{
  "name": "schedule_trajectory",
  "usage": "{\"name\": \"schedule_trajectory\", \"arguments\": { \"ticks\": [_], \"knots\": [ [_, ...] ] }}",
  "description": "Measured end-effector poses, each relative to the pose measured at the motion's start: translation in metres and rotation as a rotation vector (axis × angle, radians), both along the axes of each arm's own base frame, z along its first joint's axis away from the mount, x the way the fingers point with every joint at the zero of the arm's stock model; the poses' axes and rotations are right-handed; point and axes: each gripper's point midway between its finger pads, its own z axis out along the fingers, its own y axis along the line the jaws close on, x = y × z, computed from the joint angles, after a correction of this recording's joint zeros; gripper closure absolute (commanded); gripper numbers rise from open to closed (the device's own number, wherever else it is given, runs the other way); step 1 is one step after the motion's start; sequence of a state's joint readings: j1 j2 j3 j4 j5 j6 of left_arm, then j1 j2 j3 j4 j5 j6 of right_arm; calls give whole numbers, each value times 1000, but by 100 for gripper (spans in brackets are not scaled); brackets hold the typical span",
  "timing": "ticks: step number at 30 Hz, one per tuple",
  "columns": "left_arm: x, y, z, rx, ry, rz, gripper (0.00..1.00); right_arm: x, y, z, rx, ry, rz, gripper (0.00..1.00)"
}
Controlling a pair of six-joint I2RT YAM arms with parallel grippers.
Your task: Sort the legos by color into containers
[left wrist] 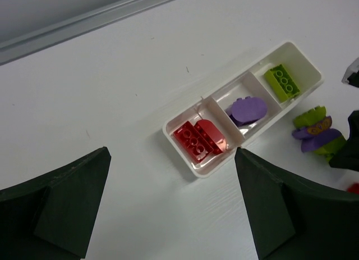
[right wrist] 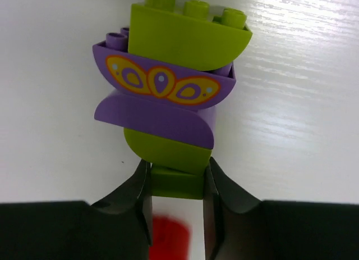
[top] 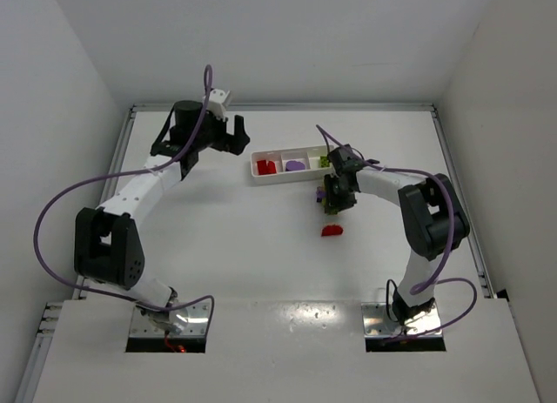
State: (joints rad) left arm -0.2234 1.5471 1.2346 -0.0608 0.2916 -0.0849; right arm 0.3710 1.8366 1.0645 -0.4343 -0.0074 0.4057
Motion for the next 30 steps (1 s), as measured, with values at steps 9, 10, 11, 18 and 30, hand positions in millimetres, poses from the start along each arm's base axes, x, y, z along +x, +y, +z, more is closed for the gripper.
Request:
{"name": "schedule_trajectory", "arguments": {
  "ticks": [9, 10, 11, 18, 30],
  "knots": [
    [-53, -16, -23, -58, 72, -170, 0, -4, 1, 9, 22, -50, 69, 100],
    [-60, -19, -26, -75, 87, -196, 0, -7, 0, 13, 25, -59, 81, 100],
    [-67, -22, -30, -87, 103, -216, 0, -10, 0, 19, 35, -76, 97, 100],
    [-105, -55, -48, -145, 191, -368, 1, -21, 7, 74, 119, -274, 257, 100],
    [-169, -130, -53, -127, 287, -731, 4, -48, -1, 100, 106, -438, 450, 100]
  ]
}}
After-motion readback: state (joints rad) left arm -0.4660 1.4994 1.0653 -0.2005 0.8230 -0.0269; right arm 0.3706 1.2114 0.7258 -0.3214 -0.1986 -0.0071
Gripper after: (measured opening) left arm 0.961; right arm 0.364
